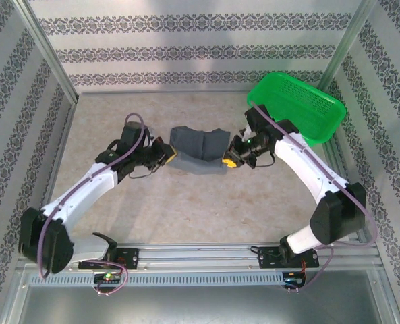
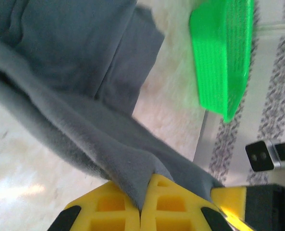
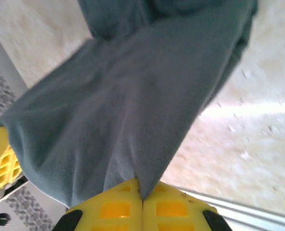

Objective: Fold and stack the t-shirts

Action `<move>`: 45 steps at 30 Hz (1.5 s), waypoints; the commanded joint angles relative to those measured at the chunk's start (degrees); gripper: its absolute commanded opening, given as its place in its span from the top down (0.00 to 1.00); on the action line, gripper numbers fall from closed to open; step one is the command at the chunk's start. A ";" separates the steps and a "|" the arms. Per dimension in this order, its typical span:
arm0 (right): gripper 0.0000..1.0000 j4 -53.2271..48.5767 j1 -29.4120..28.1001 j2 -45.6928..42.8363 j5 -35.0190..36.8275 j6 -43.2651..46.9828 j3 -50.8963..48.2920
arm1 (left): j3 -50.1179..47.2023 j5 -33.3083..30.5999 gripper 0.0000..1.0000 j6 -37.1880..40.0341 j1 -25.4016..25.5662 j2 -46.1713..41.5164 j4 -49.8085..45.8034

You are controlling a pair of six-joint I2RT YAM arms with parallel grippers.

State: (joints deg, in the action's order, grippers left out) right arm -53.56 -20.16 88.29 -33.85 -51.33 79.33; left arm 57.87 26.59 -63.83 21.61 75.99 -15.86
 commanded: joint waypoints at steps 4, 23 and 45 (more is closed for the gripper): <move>1.00 2.34 4.07 13.81 5.31 -1.70 14.50 | 13.46 -2.55 1.00 -0.07 -4.18 15.24 7.98; 0.51 10.48 6.93 15.97 14.19 6.26 13.46 | 6.30 -2.10 0.47 -3.08 -3.59 17.66 4.42; 0.48 32.59 6.06 -5.91 7.01 -1.88 -23.06 | -2.26 -17.14 0.59 -38.52 10.91 37.58 43.13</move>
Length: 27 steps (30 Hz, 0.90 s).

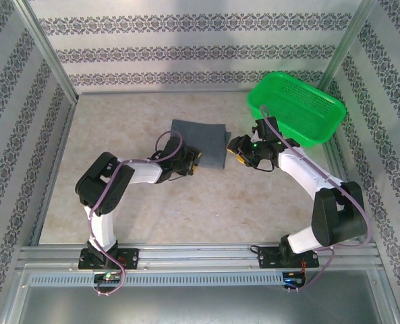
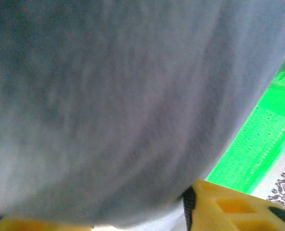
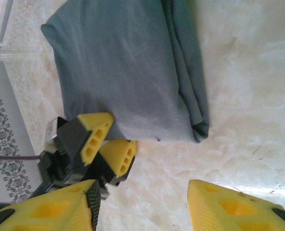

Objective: Fold and stack the t-shirts

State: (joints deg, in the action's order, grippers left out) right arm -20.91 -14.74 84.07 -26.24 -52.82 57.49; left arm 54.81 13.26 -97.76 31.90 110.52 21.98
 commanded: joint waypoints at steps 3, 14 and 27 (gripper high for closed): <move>0.48 -0.41 1.11 -2.68 -0.57 -0.66 -1.59 | 2.72 -5.59 0.85 -4.73 0.06 5.47 6.43; 0.51 -3.60 2.35 -5.06 0.14 1.52 0.16 | 1.48 0.00 1.00 11.07 -21.30 -0.06 1.34; 0.51 -3.20 2.39 -4.94 -2.01 3.98 -0.41 | 16.30 20.34 1.00 40.74 -52.02 8.85 -12.00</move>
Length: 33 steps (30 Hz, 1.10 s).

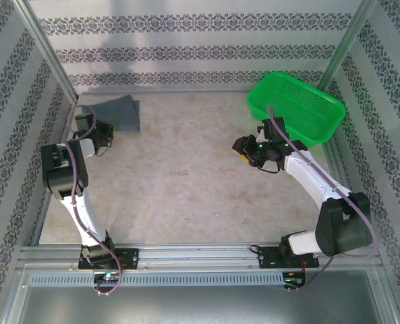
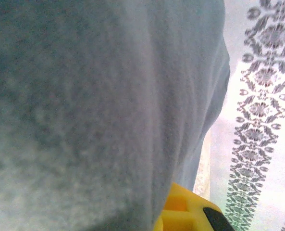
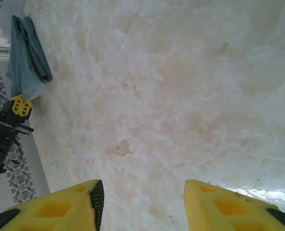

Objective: Fold and stack the t-shirts

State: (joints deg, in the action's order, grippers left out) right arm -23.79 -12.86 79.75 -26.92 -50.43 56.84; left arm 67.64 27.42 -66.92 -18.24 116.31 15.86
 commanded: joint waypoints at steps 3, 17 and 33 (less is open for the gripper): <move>0.52 -0.27 0.38 0.21 -1.58 1.83 0.85 | 7.33 8.10 1.00 13.58 -4.29 5.57 -9.29; 0.03 -1.02 1.33 0.00 5.72 7.45 4.67 | 3.10 -0.35 0.00 20.46 -3.91 -11.37 -20.46; 0.02 8.48 5.63 -15.45 49.73 28.41 -10.07 | -26.08 -58.27 0.00 50.49 22.36 -56.37 -26.54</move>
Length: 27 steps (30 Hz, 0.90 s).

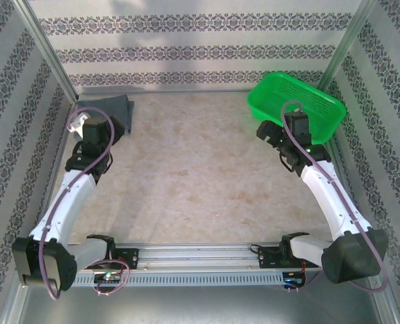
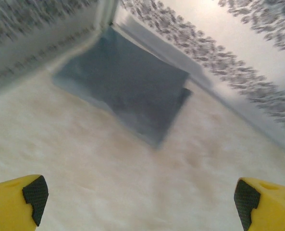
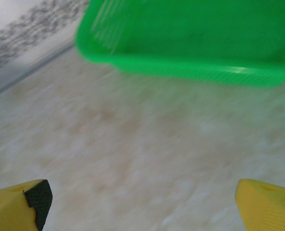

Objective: Fold and stack the t-shirts

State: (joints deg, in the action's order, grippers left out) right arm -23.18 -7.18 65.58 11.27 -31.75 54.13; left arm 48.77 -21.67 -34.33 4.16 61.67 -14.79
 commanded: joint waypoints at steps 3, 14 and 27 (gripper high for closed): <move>0.02 20.14 -0.77 -0.49 15.63 19.85 -15.10 | -17.53 -7.73 0.00 25.96 -0.43 -3.33 15.57; 0.02 44.63 4.51 19.26 4.08 28.32 -17.90 | -14.87 5.94 0.00 30.49 -2.06 26.34 43.77; 0.02 75.00 5.65 20.13 -4.45 28.86 -34.88 | -28.20 14.63 0.00 32.14 -3.90 29.41 71.82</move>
State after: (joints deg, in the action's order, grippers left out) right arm 47.62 -1.69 87.37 8.69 -3.62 16.93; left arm 12.88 -8.95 -3.16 1.04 92.20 56.93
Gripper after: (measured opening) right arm 0.977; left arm 0.998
